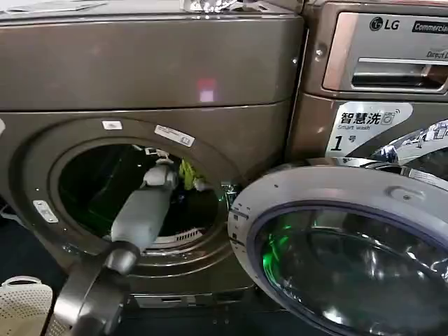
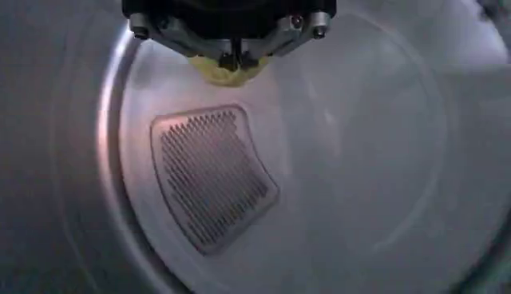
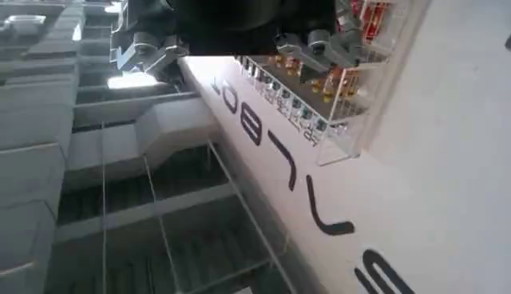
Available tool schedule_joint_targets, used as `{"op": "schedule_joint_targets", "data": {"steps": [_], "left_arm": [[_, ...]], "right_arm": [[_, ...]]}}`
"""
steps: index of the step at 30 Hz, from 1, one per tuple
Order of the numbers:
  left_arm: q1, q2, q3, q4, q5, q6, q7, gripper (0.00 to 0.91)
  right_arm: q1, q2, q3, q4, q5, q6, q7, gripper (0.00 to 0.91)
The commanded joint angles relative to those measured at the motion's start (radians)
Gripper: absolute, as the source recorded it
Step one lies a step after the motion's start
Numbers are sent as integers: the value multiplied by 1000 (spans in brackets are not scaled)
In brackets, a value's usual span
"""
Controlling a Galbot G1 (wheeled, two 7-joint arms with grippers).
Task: Grasp the clothes from the dryer.
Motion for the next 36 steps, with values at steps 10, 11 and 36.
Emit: {"op": "schedule_joint_targets", "data": {"steps": [10,11,36], "left_arm": [[54,-36,-162,-27,79,-80,-232,0],[55,-33,-161,-27,78,-74,-228,0],[36,-35,-140,11,106,-75,-200,0]], "right_arm": [[-4,2,5,8,-16,-18,5,907],[-4,2,5,8,-16,-17,5,907],[2,-7,13,-19,-13,-2,15,907]]}}
